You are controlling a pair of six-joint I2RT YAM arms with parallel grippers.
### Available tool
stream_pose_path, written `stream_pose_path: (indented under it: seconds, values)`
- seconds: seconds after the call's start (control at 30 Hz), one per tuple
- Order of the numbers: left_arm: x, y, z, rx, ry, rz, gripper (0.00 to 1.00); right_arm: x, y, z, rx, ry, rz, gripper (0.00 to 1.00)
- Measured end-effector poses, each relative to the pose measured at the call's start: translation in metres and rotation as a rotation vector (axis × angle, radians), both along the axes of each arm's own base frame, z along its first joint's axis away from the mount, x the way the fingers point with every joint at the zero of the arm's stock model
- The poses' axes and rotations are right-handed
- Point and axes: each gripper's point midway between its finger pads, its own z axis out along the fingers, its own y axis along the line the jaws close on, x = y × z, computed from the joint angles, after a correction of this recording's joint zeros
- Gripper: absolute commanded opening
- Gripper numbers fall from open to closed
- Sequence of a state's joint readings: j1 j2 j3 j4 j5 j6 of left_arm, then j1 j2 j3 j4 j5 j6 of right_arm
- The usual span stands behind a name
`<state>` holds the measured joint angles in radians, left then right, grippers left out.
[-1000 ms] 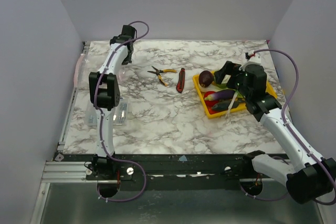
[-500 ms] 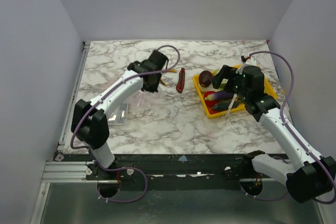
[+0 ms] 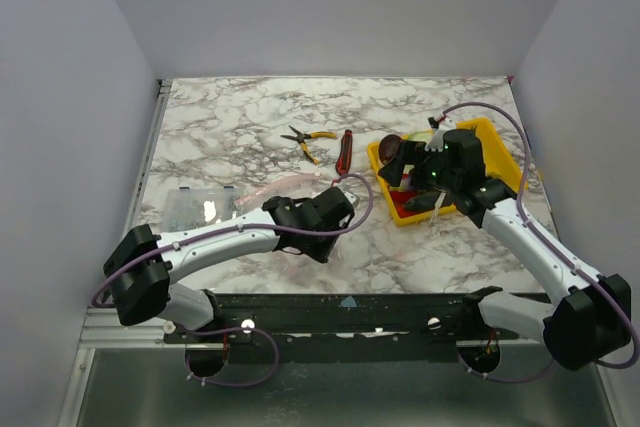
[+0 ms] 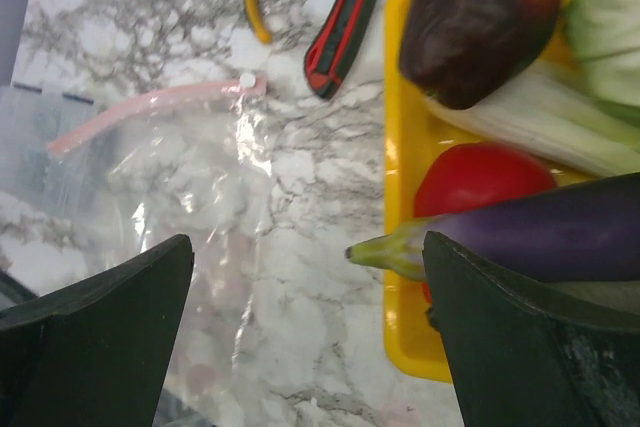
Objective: Place the food in the zip-top bag and seal the zipper
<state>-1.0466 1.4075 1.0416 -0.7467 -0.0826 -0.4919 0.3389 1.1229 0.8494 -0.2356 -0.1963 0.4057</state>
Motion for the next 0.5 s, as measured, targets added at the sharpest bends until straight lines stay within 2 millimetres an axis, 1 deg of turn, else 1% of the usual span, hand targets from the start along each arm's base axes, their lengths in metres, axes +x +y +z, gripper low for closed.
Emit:
stream_pose_path:
  seconds: [0.07,0.13,0.17,0.2,0.27,0.33,0.37,0.4,0.43,0.5]
  values:
    - [-0.009,-0.006,-0.004,-0.028,0.031,-0.010,0.68,-0.007,0.018,-0.008,0.004,0.030,0.051,1.00]
    - [-0.011,-0.016,-0.001,-0.070,0.038,-0.024,0.77,-0.013,0.030,-0.015,0.009,0.053,0.088,1.00]
    - [-0.010,-0.020,0.003,-0.092,0.033,-0.028,0.81,-0.016,0.034,-0.017,0.011,0.063,0.101,1.00]
    - [-0.009,-0.021,0.008,-0.105,0.028,-0.033,0.88,-0.017,0.036,-0.019,0.014,0.070,0.101,1.00]
    - [-0.002,-0.027,0.027,-0.158,0.000,-0.040,0.97,-0.017,0.035,-0.018,0.017,0.072,0.093,1.00]
    - [0.012,-0.027,0.049,-0.217,-0.041,-0.028,0.99,-0.017,0.035,-0.018,0.016,0.071,0.091,1.00]
    - [0.022,-0.023,0.060,-0.248,-0.067,-0.010,0.99,-0.017,0.034,-0.018,0.015,0.071,0.089,1.00]
    - [0.035,-0.015,0.069,-0.273,-0.091,0.024,0.99,-0.017,0.034,-0.018,0.013,0.071,0.086,1.00]
    - [0.043,-0.008,0.074,-0.286,-0.101,0.049,0.99,-0.017,0.033,-0.018,0.013,0.071,0.085,1.00]
    - [0.074,0.019,0.081,-0.302,-0.127,0.145,0.99,-0.017,0.032,-0.018,0.010,0.072,0.081,1.00]
